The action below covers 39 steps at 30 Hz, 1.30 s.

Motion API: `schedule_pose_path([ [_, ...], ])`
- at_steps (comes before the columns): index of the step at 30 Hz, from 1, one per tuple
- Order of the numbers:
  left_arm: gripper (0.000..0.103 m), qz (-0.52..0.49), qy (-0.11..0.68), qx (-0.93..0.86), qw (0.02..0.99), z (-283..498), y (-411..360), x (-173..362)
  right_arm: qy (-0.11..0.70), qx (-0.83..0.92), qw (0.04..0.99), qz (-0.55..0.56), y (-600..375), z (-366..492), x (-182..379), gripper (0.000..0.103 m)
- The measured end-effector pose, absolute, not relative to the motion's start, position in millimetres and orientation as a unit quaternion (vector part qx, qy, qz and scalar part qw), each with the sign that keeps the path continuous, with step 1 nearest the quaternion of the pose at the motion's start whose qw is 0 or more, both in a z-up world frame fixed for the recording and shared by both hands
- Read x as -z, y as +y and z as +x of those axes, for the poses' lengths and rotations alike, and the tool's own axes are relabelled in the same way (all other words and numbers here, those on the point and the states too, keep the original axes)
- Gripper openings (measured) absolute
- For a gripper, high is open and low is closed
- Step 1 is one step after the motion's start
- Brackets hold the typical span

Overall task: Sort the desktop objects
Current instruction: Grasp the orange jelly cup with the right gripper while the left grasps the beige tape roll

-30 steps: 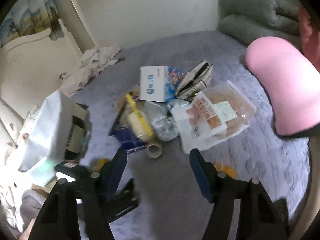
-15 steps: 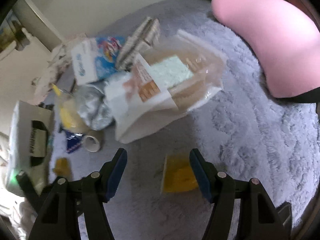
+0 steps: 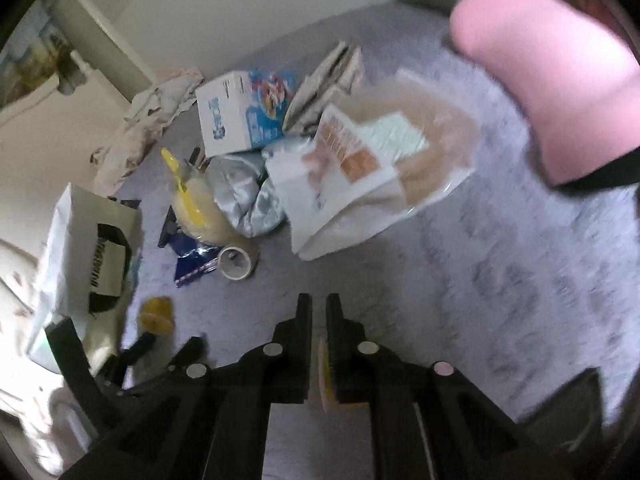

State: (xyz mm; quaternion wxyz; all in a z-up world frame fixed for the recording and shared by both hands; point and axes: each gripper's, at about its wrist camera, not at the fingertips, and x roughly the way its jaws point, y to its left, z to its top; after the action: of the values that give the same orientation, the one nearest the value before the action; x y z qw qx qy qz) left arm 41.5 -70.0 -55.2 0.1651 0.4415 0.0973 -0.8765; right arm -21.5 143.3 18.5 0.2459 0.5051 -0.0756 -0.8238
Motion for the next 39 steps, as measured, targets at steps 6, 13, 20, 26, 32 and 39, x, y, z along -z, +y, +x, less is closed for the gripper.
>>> schedule_pose_path([
  [6,0.094,0.414,0.102,0.893,0.142,34.3,-67.3,46.4,-0.072,0.814,0.221,0.533,166.0,-14.3,-8.6,0.068],
  [13,0.095,0.388,0.069,0.913,0.103,-3.8,-55.1,38.8,-0.063,0.798,0.212,0.560,138.3,-18.0,27.7,0.042],
  [20,0.074,0.392,0.044,0.918,0.045,-33.6,-15.5,35.3,-0.075,0.776,0.229,0.584,140.8,-16.7,22.7,0.041],
  [26,0.024,0.413,0.007,0.909,0.054,-59.0,-16.8,51.1,-0.100,0.769,0.236,0.586,161.0,-12.3,9.8,0.041],
  [32,0.006,0.400,0.009,0.916,0.039,-46.7,-14.4,48.4,-0.105,0.775,0.248,0.572,168.4,-7.9,-2.7,0.041],
  [39,0.006,0.381,0.002,0.923,0.053,-15.2,-12.6,26.5,-0.096,0.775,0.270,0.562,150.6,-5.7,-11.5,0.041],
])
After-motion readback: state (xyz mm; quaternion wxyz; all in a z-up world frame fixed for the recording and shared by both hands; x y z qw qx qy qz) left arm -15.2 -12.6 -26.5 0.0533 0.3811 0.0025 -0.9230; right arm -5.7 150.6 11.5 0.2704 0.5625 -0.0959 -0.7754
